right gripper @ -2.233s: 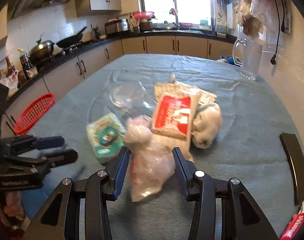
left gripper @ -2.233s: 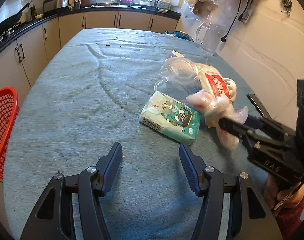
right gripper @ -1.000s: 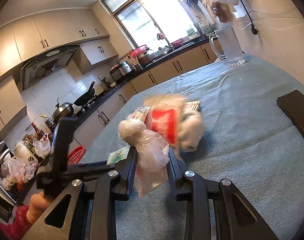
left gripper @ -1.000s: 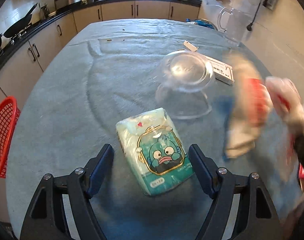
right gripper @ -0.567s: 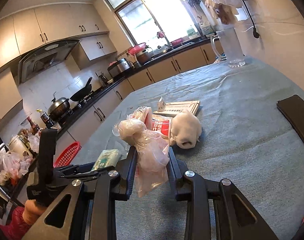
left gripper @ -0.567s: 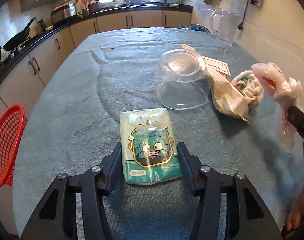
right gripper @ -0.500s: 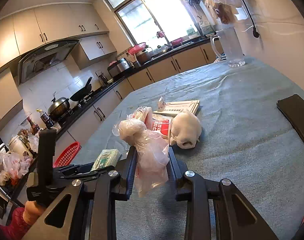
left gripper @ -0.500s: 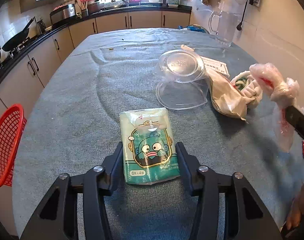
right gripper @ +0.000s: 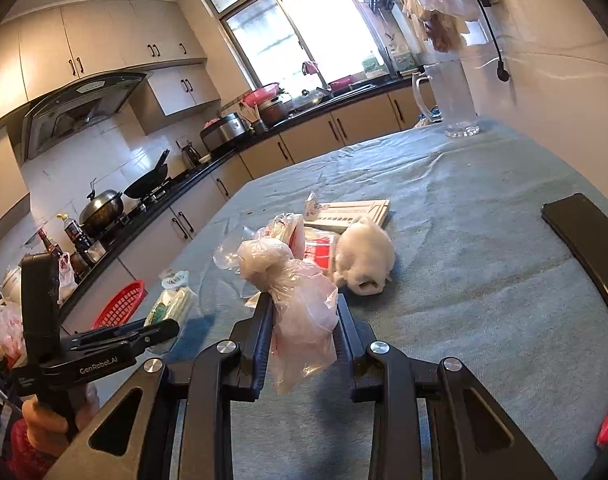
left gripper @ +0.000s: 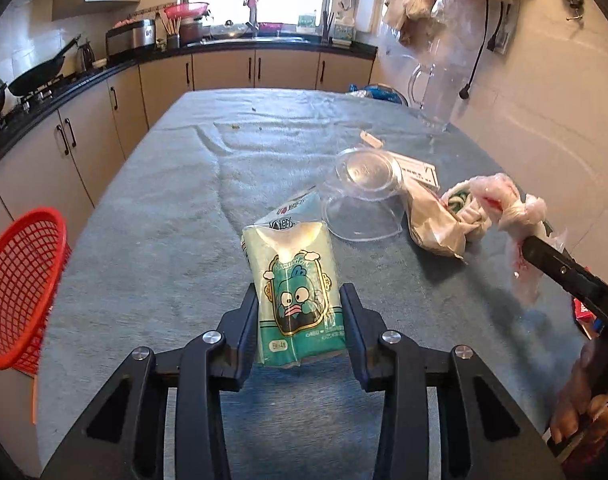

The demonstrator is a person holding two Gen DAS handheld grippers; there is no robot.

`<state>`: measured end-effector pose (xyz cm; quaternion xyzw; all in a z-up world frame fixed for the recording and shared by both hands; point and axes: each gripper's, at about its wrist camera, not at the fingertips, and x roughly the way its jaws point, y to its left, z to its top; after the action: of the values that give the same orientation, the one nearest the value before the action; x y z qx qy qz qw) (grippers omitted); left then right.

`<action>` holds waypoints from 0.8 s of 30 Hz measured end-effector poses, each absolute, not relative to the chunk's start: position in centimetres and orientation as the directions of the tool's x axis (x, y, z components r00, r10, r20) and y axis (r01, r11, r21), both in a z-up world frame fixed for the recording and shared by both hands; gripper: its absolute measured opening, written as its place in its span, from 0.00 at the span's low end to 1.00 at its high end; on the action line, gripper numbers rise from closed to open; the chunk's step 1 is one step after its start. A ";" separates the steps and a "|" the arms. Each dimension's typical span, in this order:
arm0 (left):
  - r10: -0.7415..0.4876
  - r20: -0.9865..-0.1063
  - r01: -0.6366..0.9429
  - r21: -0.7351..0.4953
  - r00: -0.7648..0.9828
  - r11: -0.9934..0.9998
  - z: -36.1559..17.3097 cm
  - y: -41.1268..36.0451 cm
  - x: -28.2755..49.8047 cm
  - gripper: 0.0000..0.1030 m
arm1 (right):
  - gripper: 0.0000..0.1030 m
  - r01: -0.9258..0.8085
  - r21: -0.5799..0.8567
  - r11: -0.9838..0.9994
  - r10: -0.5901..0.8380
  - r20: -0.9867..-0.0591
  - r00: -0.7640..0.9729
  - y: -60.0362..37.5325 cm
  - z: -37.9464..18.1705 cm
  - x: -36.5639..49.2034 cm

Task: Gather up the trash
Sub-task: 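Grasp the green cartoon wipe pack with the left tool while the right tool holds the bag, then carry the wipe pack and plastic bag over the red basket with both tools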

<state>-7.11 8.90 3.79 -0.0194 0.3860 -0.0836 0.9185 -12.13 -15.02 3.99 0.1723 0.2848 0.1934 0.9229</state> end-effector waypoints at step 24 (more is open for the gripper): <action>-0.128 -0.669 0.082 -0.099 0.732 0.992 4.0 13.2 -8.4 0.36 | 0.30 -0.350 0.400 0.847 0.523 -0.514 0.680 -7.9 4.6 -11.4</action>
<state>-8.45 13.15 3.99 -0.0314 0.3614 -0.0564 0.9302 -11.38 -7.93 4.58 0.1356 0.3196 0.2407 0.9064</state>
